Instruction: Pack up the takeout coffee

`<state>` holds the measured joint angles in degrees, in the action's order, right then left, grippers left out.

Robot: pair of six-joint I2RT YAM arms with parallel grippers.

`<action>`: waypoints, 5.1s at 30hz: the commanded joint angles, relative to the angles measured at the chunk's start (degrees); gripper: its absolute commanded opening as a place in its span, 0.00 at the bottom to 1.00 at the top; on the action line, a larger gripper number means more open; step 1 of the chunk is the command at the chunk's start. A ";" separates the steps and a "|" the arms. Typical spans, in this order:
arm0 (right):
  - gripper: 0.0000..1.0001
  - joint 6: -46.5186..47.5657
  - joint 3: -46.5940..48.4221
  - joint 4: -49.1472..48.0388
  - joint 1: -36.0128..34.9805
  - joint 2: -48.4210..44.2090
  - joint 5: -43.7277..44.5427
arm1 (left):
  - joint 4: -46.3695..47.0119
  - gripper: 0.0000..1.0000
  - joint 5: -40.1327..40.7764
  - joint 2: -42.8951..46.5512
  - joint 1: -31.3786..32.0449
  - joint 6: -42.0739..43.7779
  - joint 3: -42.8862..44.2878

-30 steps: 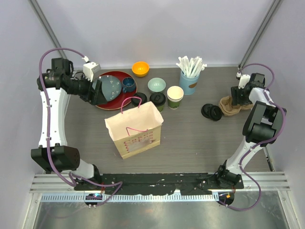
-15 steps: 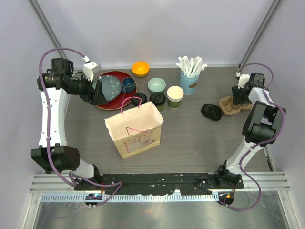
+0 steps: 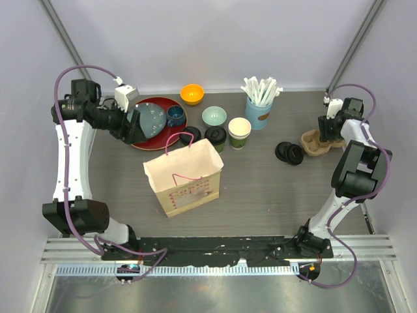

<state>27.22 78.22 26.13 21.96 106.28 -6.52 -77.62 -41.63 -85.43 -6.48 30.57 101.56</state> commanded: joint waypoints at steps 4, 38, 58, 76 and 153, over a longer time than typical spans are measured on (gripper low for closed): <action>0.58 -0.06 0.80 -3.28 -0.16 -4.50 -0.33 | -5.87 0.71 -1.00 0.88 0.33 1.16 1.98; 0.49 1.43 3.44 -1.34 -0.42 -1.07 -1.03 | -7.45 0.71 -0.65 1.14 0.33 2.39 2.59; 0.49 0.64 4.40 -1.43 -0.42 -3.62 -1.38 | -7.89 0.71 -0.91 0.96 0.42 3.01 2.77; 0.51 0.73 4.14 -1.43 -0.42 -4.24 -1.83 | -8.42 0.71 -0.74 0.96 0.59 3.71 2.94; 0.01 -49.63 33.76 20.54 -88.12 -21.21 27.09 | 3.27 0.24 4.10 15.38 20.01 -5.07 -13.67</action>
<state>-17.91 109.62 48.88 -62.52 83.02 16.73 -76.36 -33.80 -72.71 13.17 28.75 87.81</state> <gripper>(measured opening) 0.472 0.335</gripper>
